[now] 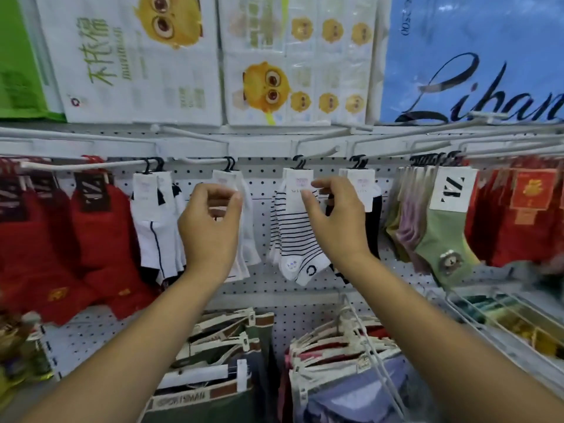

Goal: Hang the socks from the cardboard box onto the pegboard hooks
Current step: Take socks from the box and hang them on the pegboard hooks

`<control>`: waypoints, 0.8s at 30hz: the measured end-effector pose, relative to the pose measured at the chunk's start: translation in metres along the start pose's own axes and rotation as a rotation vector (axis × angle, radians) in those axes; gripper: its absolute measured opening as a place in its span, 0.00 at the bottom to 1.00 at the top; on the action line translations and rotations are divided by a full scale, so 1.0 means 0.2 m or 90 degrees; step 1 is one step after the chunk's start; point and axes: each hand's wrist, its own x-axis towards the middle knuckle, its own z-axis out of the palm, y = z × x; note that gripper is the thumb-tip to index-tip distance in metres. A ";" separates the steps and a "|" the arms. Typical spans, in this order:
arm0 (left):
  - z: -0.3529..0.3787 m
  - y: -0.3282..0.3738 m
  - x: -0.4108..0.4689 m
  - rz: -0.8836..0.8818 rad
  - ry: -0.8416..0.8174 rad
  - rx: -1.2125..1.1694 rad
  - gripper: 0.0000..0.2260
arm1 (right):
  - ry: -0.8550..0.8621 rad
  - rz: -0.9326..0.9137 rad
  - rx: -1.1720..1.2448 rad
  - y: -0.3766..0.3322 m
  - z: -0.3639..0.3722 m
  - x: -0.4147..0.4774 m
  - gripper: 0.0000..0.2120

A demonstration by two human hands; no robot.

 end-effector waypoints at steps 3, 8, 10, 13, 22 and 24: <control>-0.06 -0.08 0.10 -0.073 0.008 0.072 0.13 | 0.022 0.001 -0.006 -0.01 0.11 0.03 0.15; 0.01 -0.14 0.26 -0.145 -0.108 0.127 0.25 | 0.024 0.006 -0.039 0.05 0.22 0.10 0.14; 0.04 -0.14 0.28 -0.140 -0.102 0.123 0.22 | 0.036 -0.010 -0.051 0.05 0.22 0.10 0.13; 0.03 -0.13 0.27 -0.117 -0.064 0.113 0.18 | 0.074 -0.064 -0.060 0.05 0.22 0.06 0.12; -0.51 -0.11 0.13 0.052 0.045 0.141 0.04 | -0.078 -0.136 0.074 -0.25 0.48 -0.13 0.08; -0.68 -0.15 0.18 0.069 0.064 0.199 0.05 | -0.150 -0.103 0.105 -0.37 0.59 -0.14 0.11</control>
